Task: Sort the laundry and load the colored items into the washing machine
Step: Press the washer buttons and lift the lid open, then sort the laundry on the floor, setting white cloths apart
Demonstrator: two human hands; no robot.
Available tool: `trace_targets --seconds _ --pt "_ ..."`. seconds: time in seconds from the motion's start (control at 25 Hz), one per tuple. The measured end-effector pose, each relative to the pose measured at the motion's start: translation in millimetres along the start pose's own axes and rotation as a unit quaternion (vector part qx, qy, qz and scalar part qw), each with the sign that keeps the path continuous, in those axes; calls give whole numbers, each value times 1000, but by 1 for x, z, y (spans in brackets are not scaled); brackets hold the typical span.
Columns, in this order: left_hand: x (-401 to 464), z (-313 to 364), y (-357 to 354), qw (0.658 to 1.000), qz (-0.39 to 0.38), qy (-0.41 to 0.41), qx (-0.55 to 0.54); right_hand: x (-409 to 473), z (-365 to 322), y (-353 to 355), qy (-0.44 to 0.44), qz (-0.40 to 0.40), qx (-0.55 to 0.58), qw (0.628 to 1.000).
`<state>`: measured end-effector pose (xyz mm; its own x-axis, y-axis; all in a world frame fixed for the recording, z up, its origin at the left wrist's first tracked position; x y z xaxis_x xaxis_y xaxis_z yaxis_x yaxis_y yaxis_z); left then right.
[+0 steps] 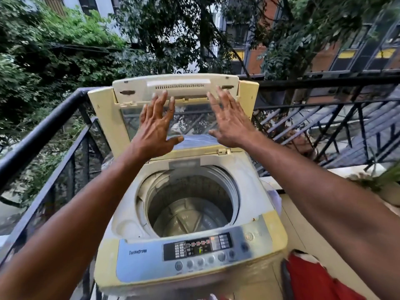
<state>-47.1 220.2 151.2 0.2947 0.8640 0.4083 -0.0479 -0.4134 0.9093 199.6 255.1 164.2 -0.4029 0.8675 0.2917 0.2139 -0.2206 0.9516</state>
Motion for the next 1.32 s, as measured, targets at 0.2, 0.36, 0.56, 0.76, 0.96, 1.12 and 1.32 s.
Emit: trace_targets --seconds 0.2,0.36,0.56,0.76,0.96,1.12,1.32 --pt "-42 22 -21 999 -13 -4 -36 -54 -15 -27 0 -24 12 1000" --pt "-75 43 -42 998 -28 -2 -62 -103 -22 -44 1 -41 31 999" --pt "-114 85 -58 995 -62 12 -77 -169 -20 -53 -13 -71 67 995" --pt "-131 159 -61 993 -77 -27 -84 -242 4 -47 -31 -70 57 995" --pt "-124 255 -67 986 -81 -97 -105 -328 58 -48 -101 -70 58 991" --pt "-112 351 -74 964 -97 -202 -140 -402 114 -46 -206 -78 32 975" --pt "-89 458 -105 925 -138 -312 -169 -474 178 -54 -341 -90 57 934"
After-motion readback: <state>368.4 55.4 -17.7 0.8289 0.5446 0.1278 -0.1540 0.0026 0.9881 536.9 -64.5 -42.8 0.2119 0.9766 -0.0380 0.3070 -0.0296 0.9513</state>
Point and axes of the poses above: each hand's wrist, its own x-axis towards the middle knuckle, its own y-axis out of the back of the hand, z = x × y, the point moved 1 cm from there along x, towards the middle knuckle, and after that the axes turned 8 degrees about x, right-handed, at the moved point
